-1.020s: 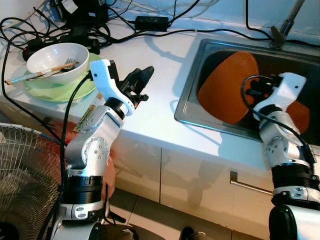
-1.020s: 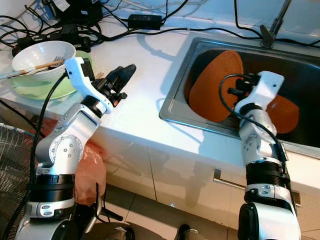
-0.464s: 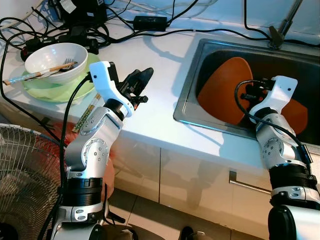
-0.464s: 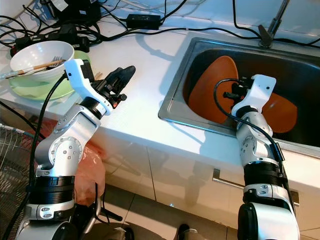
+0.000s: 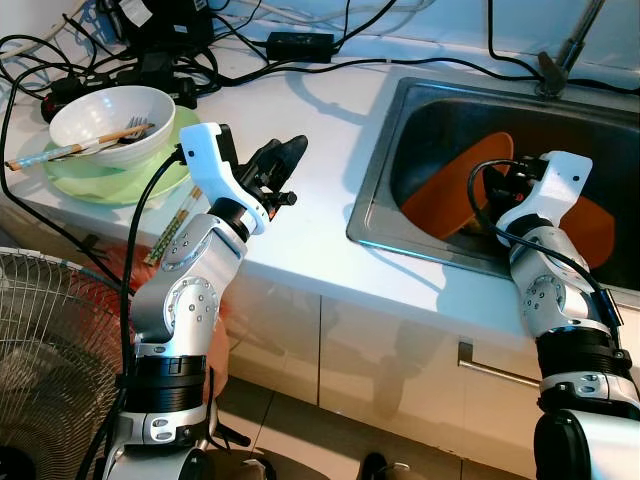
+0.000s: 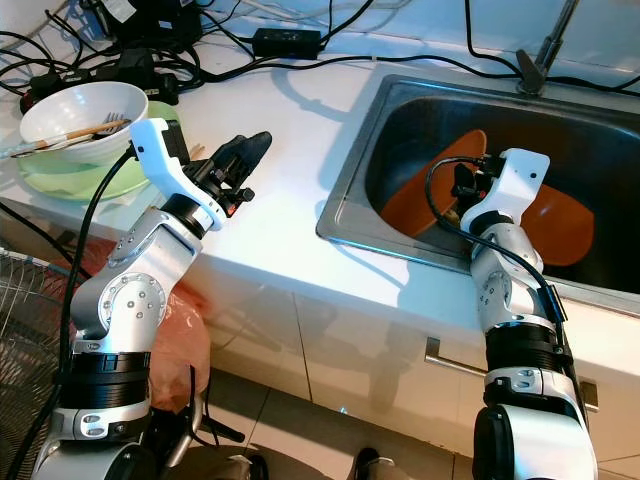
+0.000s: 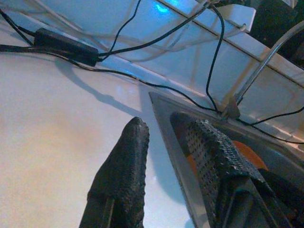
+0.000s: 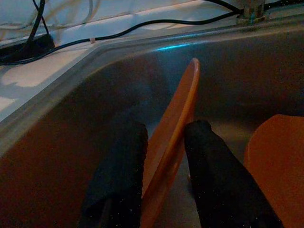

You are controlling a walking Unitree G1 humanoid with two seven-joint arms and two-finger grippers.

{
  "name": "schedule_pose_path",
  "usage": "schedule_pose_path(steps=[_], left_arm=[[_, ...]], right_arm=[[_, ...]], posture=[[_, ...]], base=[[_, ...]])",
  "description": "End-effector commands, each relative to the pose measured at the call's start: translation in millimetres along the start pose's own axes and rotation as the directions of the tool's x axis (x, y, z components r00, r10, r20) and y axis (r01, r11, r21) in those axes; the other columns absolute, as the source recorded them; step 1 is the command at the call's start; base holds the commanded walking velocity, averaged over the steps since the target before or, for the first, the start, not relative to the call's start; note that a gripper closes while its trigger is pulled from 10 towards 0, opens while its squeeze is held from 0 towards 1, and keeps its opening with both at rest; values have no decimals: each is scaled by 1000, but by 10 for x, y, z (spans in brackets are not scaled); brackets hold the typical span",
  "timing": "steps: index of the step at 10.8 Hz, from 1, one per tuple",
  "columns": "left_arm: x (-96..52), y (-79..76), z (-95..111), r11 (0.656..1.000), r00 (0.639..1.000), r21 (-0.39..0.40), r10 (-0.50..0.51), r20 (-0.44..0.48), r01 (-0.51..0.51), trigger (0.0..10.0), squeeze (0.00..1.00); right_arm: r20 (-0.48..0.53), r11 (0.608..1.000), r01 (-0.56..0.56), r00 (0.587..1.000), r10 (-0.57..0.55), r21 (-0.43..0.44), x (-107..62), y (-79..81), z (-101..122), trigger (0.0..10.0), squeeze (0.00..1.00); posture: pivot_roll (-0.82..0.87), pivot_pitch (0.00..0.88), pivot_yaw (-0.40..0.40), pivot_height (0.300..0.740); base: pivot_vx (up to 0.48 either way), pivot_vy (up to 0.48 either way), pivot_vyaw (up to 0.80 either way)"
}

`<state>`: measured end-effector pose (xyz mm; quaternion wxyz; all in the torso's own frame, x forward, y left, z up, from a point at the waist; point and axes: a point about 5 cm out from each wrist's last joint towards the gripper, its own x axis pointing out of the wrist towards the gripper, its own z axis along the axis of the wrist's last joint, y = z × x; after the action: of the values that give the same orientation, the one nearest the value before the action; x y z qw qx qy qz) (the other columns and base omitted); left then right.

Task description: Kitchen organization

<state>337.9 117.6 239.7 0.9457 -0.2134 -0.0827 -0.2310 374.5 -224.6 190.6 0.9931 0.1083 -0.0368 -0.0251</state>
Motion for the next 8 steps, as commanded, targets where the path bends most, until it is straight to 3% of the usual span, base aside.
schedule_pose_path(steps=[1, 3, 4, 5, 6, 7, 8], left_arm=[[-22, 2, -2, 1000, 1000, 10, 6, 0, -6, 10000, 0], [-20, 4, 0, 1000, 1000, 11, 8, 1, -8, 10000, 0], [-22, 4, 3, 1000, 1000, 10, 9, 2, -9, 10000, 0], [-23, 6, -1, 1000, 1000, 10, 11, 2, -11, 10000, 0], [-21, 6, -2, 1000, 1000, 10, 12, 2, -12, 10000, 0], [-20, 5, -1, 1000, 1000, 9, 12, 3, -12, 10000, 0], [-21, 7, -2, 1000, 1000, 9, 12, 2, -12, 10000, 0]], right_arm=[[-5, 1000, -21, 1000, 21, -1, 13, 50, -12, 10000, 0], [-12, 1000, -24, 1000, 23, -2, 13, 52, -16, 10000, 0], [-16, 1000, -24, 1000, 24, -3, 14, 50, -17, 10000, 686], [-20, 1000, -22, 1000, 21, -9, 15, 46, -19, 10000, 1000], [-26, 999, -10, 1000, 9, -30, 14, 32, -26, 10000, 784], [-31, 996, 14, 999, -17, -86, 15, -3, -29, 10000, 0], [-30, 992, 29, 999, -33, -124, 14, -28, -31, 10000, 0]], posture=[[84, 186, 1, 740], [84, 189, -2, 740], [81, 191, -3, 740], [81, 193, -5, 740], [83, 193, -5, 740], [82, 194, -5, 740], [81, 193, -6, 740]], base=[[0, 0, 0], [0, 0, 0], [0, 0, 0], [0, 0, 0], [0, 0, 0], [0, 0, 0], [0, 0, 0]])
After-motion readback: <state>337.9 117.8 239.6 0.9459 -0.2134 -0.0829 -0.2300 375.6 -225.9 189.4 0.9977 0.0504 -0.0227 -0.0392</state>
